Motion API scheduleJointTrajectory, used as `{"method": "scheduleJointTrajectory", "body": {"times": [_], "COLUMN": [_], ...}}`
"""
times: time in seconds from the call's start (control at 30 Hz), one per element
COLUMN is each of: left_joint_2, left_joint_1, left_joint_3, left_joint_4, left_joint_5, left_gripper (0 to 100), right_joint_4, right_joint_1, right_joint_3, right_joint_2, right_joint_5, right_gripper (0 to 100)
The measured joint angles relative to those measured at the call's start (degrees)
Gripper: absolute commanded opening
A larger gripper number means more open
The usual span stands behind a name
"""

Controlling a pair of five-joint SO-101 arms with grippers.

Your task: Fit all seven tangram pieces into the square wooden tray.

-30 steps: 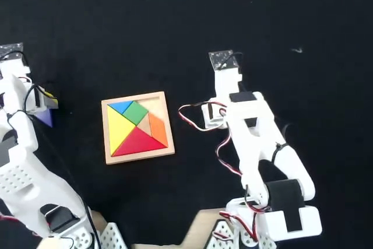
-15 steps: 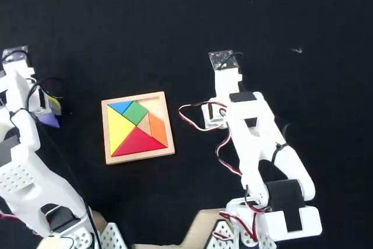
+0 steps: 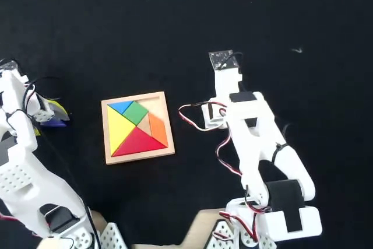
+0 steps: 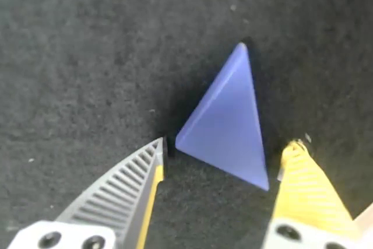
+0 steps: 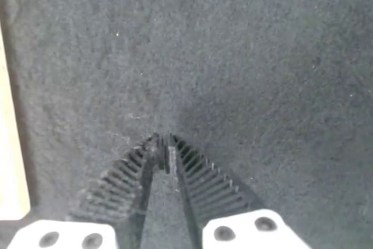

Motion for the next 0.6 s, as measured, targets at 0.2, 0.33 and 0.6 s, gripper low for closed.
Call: {"method": "scheduleJointTrajectory", "body": {"times": [0.2,0.33,0.6], "left_joint_2": [0.00,0.18,0.18], "left_joint_1": [-1.05,-1.14,-1.14], "left_joint_3": [0.09,0.09,0.70], "left_joint_4": [-3.25,-3.52,-3.96], "left_joint_5": [10.29,13.45,14.33], "left_gripper": [31,31,17], "right_joint_4": [0.00,0.00,0.00], "right_joint_1": [0.00,0.00,0.00], "right_joint_3": [0.00,0.00,0.00], "right_joint_2": [0.00,0.00,0.00], "right_joint_5": [0.00,0.00,0.00], "right_gripper": [1.3,1.4,1.4]}}
